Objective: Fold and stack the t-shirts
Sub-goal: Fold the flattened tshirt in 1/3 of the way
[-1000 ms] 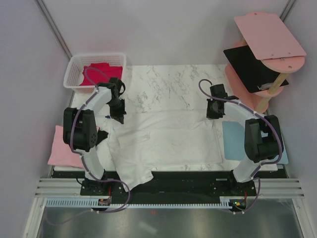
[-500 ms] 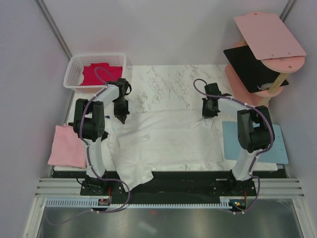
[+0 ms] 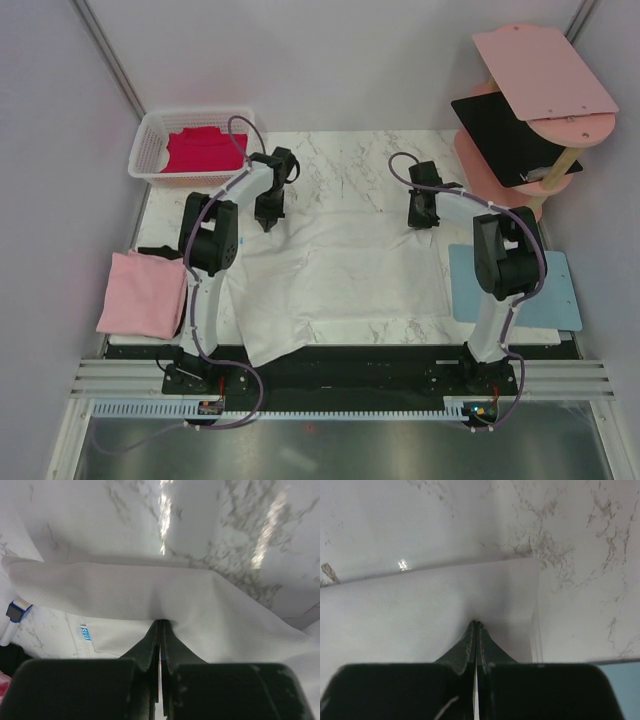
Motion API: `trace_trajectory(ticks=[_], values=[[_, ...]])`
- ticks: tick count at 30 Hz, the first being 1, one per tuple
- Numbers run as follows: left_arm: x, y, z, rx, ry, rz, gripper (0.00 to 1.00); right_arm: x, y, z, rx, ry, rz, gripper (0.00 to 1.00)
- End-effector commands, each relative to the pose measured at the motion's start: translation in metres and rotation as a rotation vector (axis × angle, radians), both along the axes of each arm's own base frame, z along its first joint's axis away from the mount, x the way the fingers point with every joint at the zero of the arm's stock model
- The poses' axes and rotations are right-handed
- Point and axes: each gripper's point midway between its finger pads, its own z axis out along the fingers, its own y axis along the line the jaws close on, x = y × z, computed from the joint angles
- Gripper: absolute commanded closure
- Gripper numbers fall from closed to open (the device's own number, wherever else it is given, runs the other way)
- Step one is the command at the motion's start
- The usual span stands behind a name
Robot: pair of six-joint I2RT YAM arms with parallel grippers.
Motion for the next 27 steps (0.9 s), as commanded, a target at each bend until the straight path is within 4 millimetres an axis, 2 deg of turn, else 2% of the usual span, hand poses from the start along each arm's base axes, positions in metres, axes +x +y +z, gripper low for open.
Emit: trace_trajectory(ticks=[1, 2, 3, 4, 6, 7, 8, 9, 11, 12, 14, 15, 16, 17, 18, 19, 20, 21, 22, 23, 24, 25, 26, 27], values=[[0.042, -0.008, 0.0, 0.013, -0.103, 0.036, 0.98, 0.019, -0.01, -0.01, -0.05, -0.012, -0.054, 1.0], [0.046, -0.009, -0.001, 0.014, -0.106, 0.036, 0.98, 0.023, -0.013, -0.01, -0.05, -0.016, -0.066, 1.0], [0.059, -0.013, 0.006, 0.006, -0.138, 0.032, 0.98, 0.03, -0.015, -0.007, -0.051, -0.028, -0.075, 1.0], [0.06, -0.012, -0.001, 0.017, -0.118, 0.03, 0.98, 0.032, -0.017, -0.012, -0.054, -0.019, -0.079, 1.0], [0.077, -0.015, 0.005, 0.016, -0.154, 0.027, 0.98, 0.046, -0.022, -0.007, -0.052, -0.044, -0.097, 1.0], [0.079, -0.013, 0.006, 0.027, -0.149, 0.028, 0.98, 0.05, -0.025, -0.012, -0.061, -0.037, -0.104, 1.0], [0.089, -0.015, 0.005, 0.024, -0.168, 0.029, 0.98, 0.054, -0.029, -0.013, -0.067, -0.039, -0.113, 1.0], [0.092, -0.013, 0.006, 0.025, -0.172, 0.033, 0.98, 0.065, -0.03, -0.005, -0.071, -0.064, -0.12, 1.0], [0.104, -0.008, 0.008, 0.023, -0.195, 0.048, 0.98, 0.074, -0.035, -0.009, -0.093, -0.068, -0.129, 1.0], [0.107, -0.007, 0.008, 0.017, -0.201, 0.051, 0.98, 0.085, -0.035, -0.002, -0.093, -0.097, -0.127, 1.0], [0.113, -0.006, 0.015, -0.002, -0.222, 0.049, 0.98, 0.096, -0.031, 0.003, -0.091, -0.122, -0.099, 1.0], [0.115, -0.009, 0.03, -0.01, -0.25, 0.031, 0.98, 0.097, -0.031, 0.008, -0.088, -0.14, -0.095, 1.0], [0.115, -0.014, 0.038, -0.014, -0.267, 0.015, 0.98, 0.106, -0.028, 0.032, -0.071, -0.216, -0.092, 1.0], [0.113, -0.018, 0.043, -0.013, -0.289, 0.0, 0.98, 0.106, -0.027, 0.045, -0.067, -0.255, -0.085, 1.0], [0.114, -0.023, 0.077, -0.029, -0.363, -0.017, 0.98, 0.101, -0.027, 0.051, -0.058, -0.283, -0.083, 1.0], [0.11, -0.03, 0.096, -0.033, -0.405, -0.035, 0.98, 0.099, -0.025, 0.088, -0.04, -0.361, -0.079, 1.0], [0.097, -0.03, 0.093, -0.023, -0.392, -0.043, 0.98, 0.093, -0.023, 0.103, -0.041, -0.393, -0.072, 1.0], [0.096, -0.036, 0.138, -0.064, -0.501, -0.045, 0.98, 0.083, -0.021, 0.108, -0.043, -0.404, -0.063, 0.99], [0.087, -0.044, 0.149, -0.078, -0.525, -0.061, 0.97, 0.074, -0.021, 0.143, -0.03, -0.473, -0.062, 0.97], [0.072, -0.043, 0.143, -0.076, -0.502, -0.065, 0.94, 0.066, -0.02, 0.153, -0.019, -0.492, -0.062, 0.95], [0.064, -0.046, 0.154, -0.102, -0.525, -0.059, 0.88, 0.053, -0.019, 0.149, -0.004, -0.478, -0.047, 0.91], [0.05, -0.051, 0.178, -0.155, -0.563, -0.071, 0.71, 0.041, -0.018, 0.171, 0.016, -0.521, -0.043, 0.86], [0.032, -0.048, 0.164, -0.16, -0.52, -0.071, 0.49, 0.032, -0.018, 0.173, 0.027, -0.519, -0.04, 0.8], [0.02, -0.05, 0.163, -0.185, -0.512, -0.059, 0.28, 0.015, -0.018, 0.158, 0.04, -0.473, -0.037, 0.73]])
